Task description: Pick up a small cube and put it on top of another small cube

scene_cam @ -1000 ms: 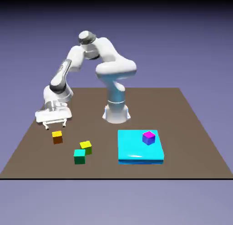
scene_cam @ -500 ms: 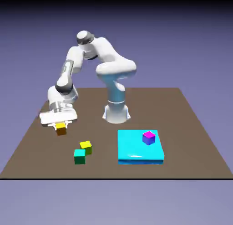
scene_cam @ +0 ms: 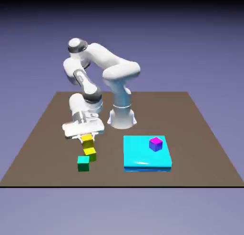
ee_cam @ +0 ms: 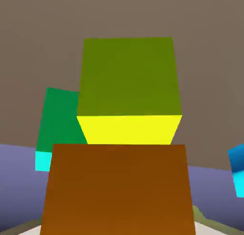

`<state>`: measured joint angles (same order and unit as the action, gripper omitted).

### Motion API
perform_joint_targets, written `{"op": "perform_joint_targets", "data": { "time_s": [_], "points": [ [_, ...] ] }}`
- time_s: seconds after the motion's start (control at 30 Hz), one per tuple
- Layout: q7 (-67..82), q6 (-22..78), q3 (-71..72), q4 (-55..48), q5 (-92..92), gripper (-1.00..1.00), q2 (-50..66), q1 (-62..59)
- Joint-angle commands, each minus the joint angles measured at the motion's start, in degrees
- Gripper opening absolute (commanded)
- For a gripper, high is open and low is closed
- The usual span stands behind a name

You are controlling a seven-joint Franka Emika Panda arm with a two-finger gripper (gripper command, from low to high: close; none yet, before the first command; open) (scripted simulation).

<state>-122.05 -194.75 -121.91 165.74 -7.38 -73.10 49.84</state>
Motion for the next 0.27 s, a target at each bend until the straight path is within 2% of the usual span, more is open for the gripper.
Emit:
{"op": "perform_joint_targets", "data": {
  "time_s": [0.0,0.23],
  "points": [
    [0.0,0.1,0.0,0.0,0.0,1.0,0.0,0.0],
    [-2.3,8.4,6.4,4.7,-0.4,1.0,5.8,-12.4]
  ]
}}
